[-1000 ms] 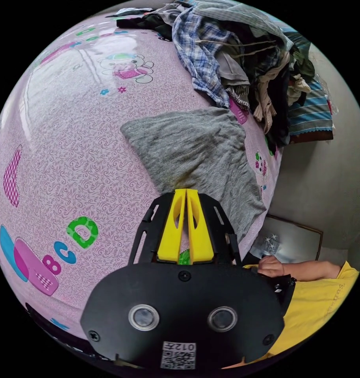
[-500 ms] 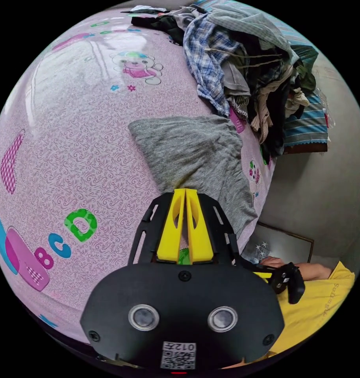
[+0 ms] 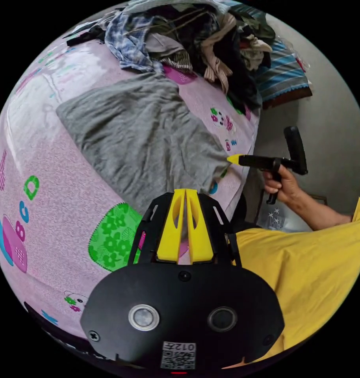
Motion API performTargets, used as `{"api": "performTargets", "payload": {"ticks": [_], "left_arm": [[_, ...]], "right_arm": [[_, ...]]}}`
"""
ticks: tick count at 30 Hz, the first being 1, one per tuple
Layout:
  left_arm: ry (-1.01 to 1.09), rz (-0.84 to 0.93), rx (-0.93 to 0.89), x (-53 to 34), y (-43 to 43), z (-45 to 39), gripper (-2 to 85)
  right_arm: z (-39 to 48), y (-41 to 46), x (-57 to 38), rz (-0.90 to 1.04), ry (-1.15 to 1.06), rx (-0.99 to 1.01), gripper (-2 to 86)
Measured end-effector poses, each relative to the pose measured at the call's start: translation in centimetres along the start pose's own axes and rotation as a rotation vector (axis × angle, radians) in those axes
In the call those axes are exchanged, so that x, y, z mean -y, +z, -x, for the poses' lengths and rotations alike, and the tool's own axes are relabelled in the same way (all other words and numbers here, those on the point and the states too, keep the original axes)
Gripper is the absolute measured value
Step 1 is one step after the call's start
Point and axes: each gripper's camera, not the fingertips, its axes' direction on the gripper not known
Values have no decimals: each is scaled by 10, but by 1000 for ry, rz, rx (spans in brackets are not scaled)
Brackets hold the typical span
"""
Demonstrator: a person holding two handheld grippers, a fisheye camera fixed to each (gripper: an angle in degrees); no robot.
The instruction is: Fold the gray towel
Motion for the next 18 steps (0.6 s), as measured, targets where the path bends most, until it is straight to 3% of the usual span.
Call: {"api": "performTargets", "payload": {"ticks": [5,13,18], "left_arm": [[-20,116,71,-11,44,-2,1],[-34,87,-3,-13,52,9,3],[129,80,45,-2,63,-39,3]], "right_arm": [[12,-31,11,59,17,-78,31],[29,-75,25,133,2,-51,26],[72,-130,29,-25,-133,-147,18]]}}
